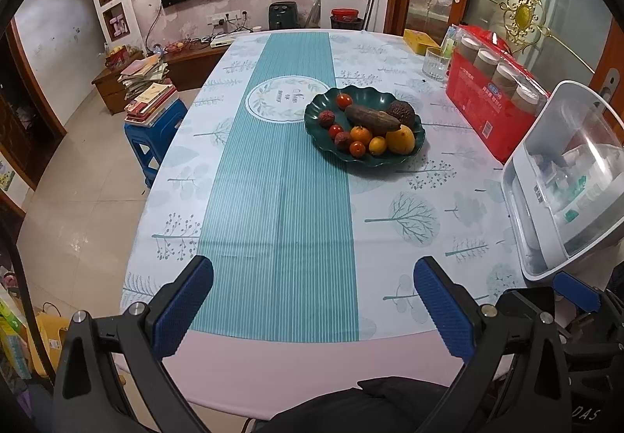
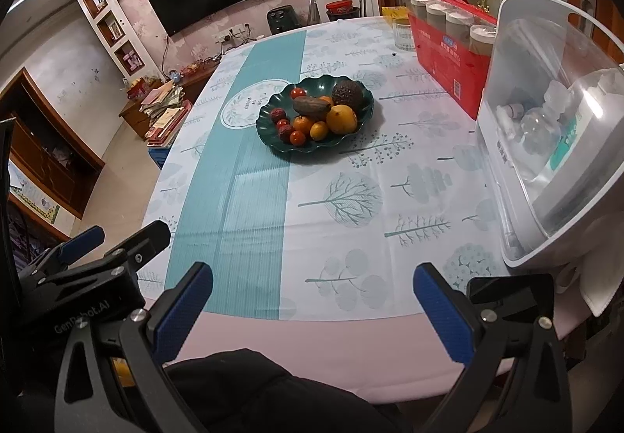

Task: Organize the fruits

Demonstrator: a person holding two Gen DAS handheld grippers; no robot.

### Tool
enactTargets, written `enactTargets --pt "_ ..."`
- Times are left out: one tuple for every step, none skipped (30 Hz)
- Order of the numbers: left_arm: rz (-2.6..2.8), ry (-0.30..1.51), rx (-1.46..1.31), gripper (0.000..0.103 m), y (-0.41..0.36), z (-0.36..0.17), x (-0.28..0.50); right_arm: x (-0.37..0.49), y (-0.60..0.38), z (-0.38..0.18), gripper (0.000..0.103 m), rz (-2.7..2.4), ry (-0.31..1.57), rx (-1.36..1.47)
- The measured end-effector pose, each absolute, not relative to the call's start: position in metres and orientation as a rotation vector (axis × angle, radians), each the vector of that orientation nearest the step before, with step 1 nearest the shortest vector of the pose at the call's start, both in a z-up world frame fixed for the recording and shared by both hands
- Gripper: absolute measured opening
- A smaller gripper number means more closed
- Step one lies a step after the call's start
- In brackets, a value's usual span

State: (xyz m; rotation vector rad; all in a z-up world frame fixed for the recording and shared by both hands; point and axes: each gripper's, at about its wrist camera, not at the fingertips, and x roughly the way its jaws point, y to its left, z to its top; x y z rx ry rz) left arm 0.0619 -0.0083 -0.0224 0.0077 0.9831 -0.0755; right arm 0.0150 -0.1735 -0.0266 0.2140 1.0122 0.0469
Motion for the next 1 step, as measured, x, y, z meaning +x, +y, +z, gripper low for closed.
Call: enactTargets --pt "-0.074 0.985 0.007 0.102 -0.0082 -0.0235 0.0622 0.0162 -0.1742 -0.0274 0.103 0.047 1.015 0.214"
